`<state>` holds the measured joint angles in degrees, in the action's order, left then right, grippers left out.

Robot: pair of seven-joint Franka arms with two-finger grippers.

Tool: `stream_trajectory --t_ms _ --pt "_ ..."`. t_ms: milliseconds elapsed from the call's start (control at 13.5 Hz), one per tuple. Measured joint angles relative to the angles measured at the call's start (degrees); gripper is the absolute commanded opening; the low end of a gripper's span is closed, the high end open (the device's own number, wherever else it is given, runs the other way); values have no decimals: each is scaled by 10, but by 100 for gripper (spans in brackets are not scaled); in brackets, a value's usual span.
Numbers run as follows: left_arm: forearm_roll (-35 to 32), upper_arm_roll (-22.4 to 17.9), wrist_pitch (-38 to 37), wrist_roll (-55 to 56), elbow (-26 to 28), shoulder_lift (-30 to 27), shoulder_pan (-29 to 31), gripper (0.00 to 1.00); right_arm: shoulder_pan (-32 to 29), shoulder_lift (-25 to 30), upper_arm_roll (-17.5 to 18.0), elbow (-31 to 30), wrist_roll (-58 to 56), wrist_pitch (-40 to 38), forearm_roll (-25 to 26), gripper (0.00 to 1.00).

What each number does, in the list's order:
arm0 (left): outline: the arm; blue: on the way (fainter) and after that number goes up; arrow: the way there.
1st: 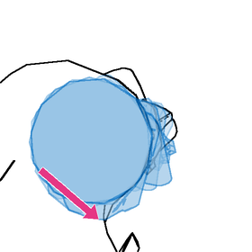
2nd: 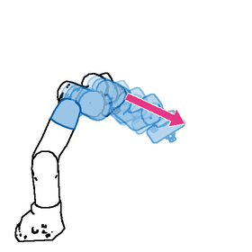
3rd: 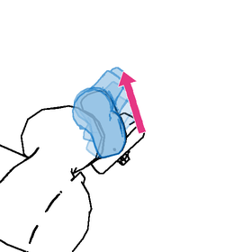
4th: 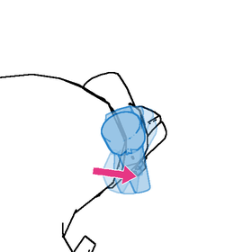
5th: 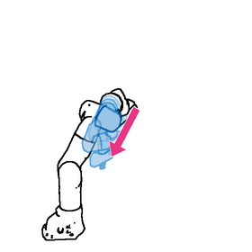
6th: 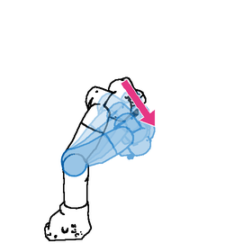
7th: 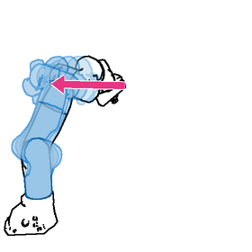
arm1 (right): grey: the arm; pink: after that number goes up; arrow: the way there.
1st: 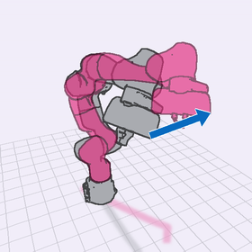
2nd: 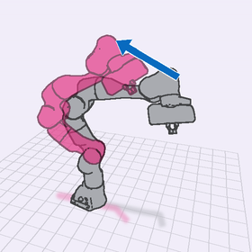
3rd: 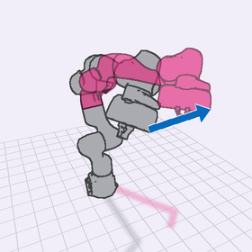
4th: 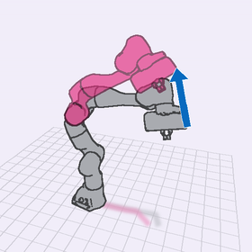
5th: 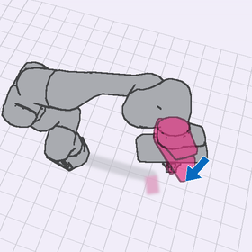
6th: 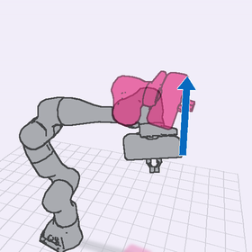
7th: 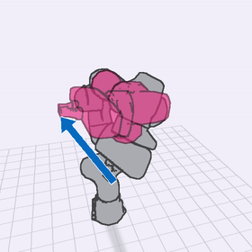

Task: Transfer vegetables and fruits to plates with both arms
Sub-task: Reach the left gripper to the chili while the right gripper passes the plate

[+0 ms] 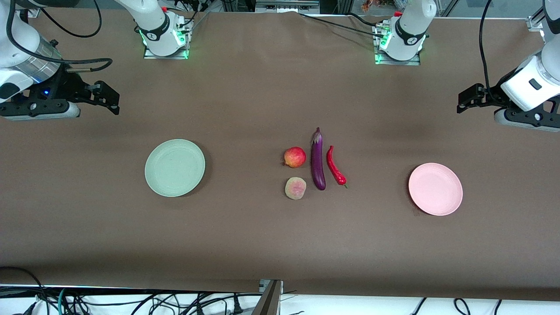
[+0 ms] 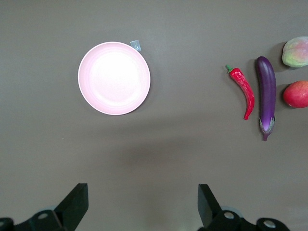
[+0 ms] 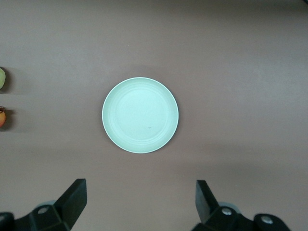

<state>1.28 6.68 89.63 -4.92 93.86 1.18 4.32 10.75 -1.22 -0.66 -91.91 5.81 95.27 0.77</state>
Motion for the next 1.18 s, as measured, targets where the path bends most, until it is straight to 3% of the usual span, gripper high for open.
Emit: stream_trajectory --t_ms 591,960,1181 --pt "0 2 -7 0 1 22 -4 100 -1 0 -1 0 1 -1 0 100" --pt "1 10 8 6 2 102 -15 100 1 -8 2 -3 12 -5 -1 100" --pt "1 18 81 122 2 157 -81 100 10 -56 3 -4 12 -4 -1 100"
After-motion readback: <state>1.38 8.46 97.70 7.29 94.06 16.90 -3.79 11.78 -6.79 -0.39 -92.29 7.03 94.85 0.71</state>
